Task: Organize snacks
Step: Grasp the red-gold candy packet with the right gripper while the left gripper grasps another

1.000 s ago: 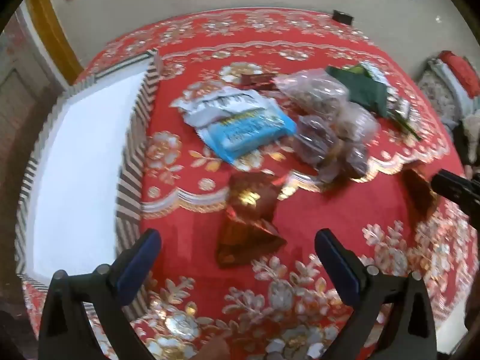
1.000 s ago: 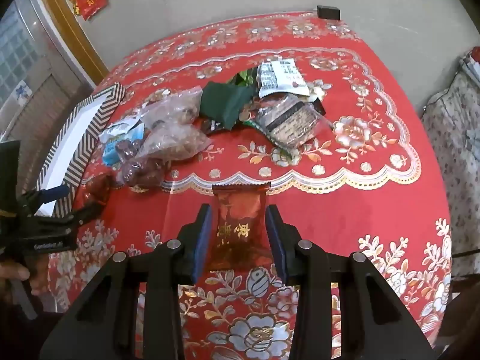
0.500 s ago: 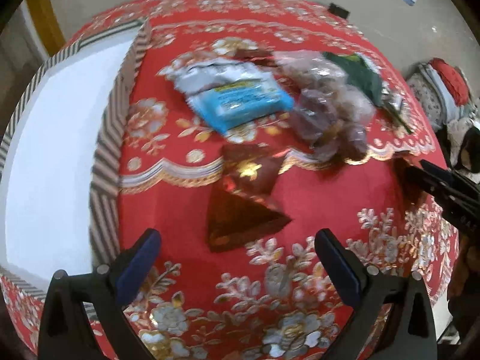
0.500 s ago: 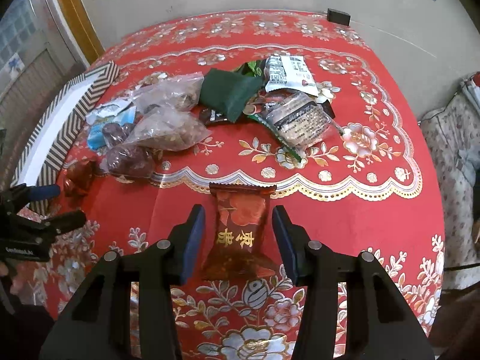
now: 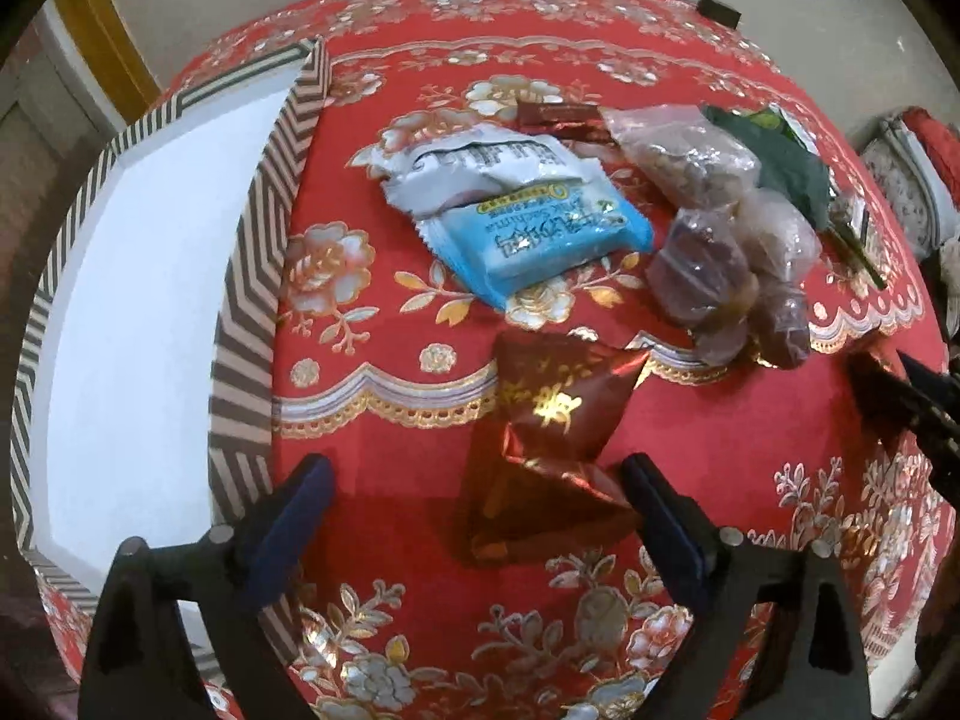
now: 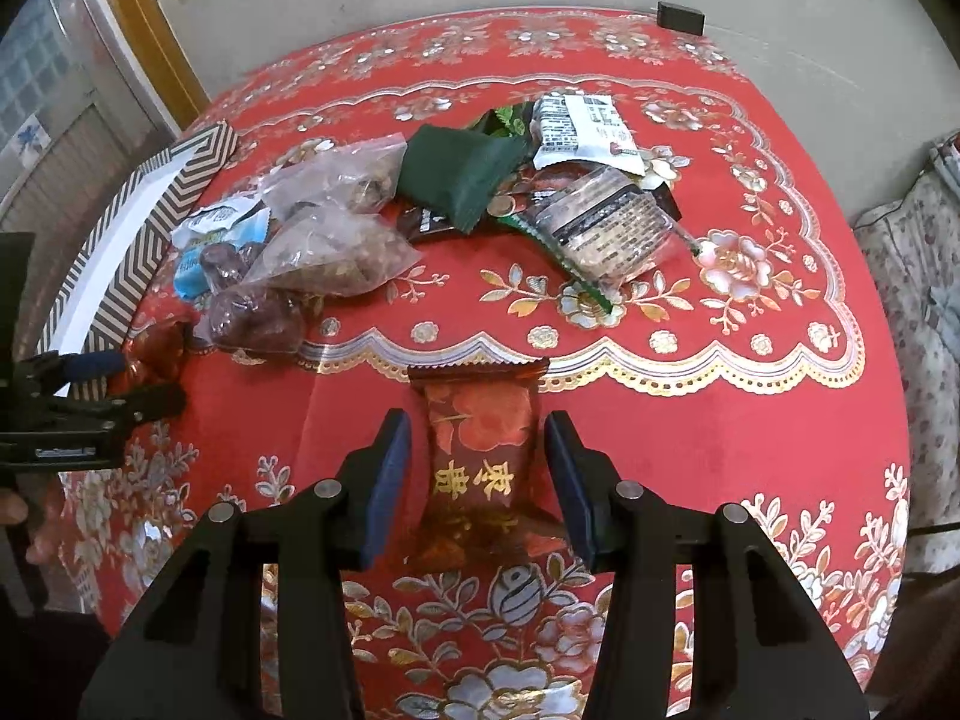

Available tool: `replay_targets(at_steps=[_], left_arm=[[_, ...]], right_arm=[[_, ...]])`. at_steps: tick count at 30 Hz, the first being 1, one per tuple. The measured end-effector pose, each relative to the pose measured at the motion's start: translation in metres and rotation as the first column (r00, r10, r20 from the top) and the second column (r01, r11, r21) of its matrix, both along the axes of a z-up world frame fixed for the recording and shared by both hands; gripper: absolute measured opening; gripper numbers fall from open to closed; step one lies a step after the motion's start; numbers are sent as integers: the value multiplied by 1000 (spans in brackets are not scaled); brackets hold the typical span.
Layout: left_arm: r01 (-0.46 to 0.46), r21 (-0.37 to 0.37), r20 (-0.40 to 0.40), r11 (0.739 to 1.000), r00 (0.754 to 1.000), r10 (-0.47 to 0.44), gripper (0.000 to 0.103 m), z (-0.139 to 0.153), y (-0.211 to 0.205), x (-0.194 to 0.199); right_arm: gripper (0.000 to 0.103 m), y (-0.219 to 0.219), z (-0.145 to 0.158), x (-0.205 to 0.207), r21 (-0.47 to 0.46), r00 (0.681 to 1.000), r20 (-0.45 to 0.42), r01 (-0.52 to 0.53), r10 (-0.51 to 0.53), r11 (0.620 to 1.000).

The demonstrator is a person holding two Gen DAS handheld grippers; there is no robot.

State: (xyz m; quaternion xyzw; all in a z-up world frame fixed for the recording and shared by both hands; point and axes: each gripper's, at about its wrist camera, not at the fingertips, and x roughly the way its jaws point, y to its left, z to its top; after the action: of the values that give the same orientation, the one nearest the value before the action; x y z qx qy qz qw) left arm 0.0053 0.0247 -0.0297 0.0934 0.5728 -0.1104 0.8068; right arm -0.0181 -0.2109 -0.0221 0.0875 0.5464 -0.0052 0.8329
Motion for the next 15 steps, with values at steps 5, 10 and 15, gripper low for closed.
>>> replay_targets(at_steps=[5,10,15], left_arm=[[8,12,-2,1000,1000,-8,96,2,-7,5],[5,7,-28,1000,1000,-4,103,-2,-13,17],[12,0,5,1000,1000,-12,103,-3,-14,18]], right_arm=[[45,0,-3,1,6,1000,-11,2,-2,1000],[37,1,-6,3,2,1000,-22,-4,4,1000],[34,3,-7,4,-5,1000,-24,-9,9,1000]])
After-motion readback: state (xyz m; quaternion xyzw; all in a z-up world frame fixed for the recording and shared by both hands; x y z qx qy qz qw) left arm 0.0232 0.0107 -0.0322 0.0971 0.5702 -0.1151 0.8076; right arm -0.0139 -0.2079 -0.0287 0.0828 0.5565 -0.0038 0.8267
